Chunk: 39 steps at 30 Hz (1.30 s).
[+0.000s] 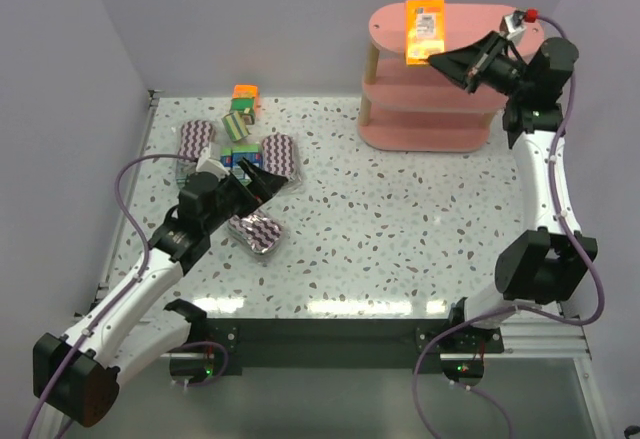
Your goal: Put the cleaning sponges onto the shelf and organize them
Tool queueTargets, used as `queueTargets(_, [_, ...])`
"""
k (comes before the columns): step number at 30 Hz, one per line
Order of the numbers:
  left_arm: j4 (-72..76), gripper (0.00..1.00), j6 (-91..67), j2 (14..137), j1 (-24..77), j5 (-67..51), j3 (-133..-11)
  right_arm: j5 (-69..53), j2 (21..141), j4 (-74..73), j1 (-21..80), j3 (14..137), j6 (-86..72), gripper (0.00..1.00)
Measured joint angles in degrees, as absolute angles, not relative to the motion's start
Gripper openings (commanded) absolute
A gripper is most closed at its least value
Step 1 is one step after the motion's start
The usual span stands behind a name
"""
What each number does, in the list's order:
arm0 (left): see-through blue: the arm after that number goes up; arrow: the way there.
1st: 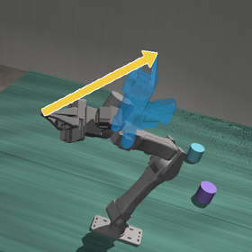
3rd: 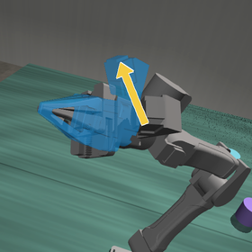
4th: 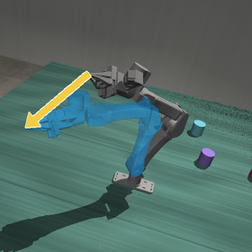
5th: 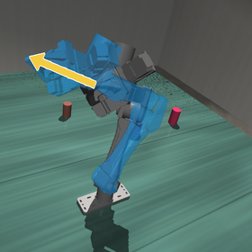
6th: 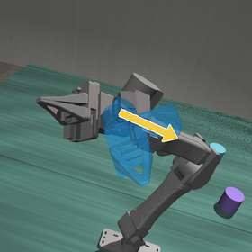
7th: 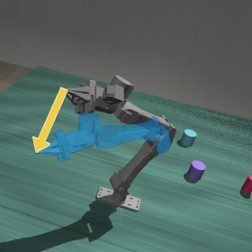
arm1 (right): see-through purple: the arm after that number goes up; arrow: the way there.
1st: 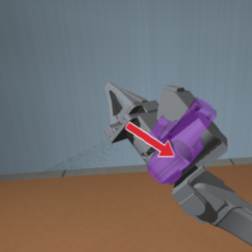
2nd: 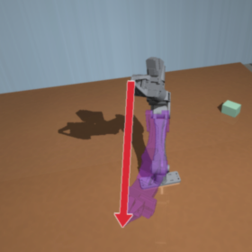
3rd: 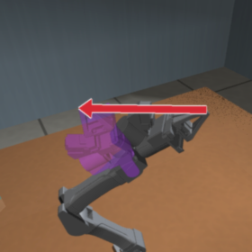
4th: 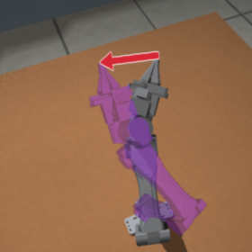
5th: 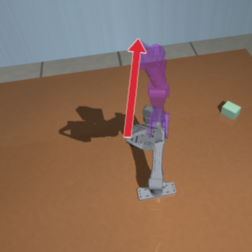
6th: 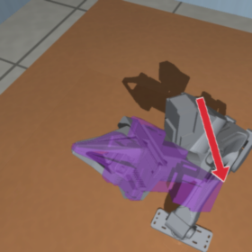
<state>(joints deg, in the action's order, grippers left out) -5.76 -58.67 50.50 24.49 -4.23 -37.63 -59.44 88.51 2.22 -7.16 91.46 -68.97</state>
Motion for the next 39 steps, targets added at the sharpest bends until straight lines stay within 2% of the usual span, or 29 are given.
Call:
queueTargets(6, [-5.54, 1.0, -57.78, 50.87, 24.49, -4.71, -39.13, -51.53, 95.09, 14.24, -14.92, 92.2, -87.85, 0.0])
queueTargets(14, [-5.63, 1.0, -57.71, 47.64, 24.49, -4.6, -39.05, -48.47, 103.13, 14.55, -19.84, 98.54, -97.67, 0.0])
queueTargets(25, [-4.32, 1.0, -57.89, 49.56, 24.49, -5.43, -37.58, -48.97, 105.38, -0.51, -24.86, 112.03, -92.27, 0.0])
queueTargets(34, [-2.31, 1.0, -57.89, 51.07, 24.49, -6.52, -37.58, -52.03, 116.64, -15.59, -26.81, 127.87, -84.84, 0.0])
queueTargets(39, [-0.8, 1.0, -57.91, 51.22, 24.49, -7.14, -37.56, -53.93, 118.8, -21.32, -26.83, 130.3, -81.14, 0.0])
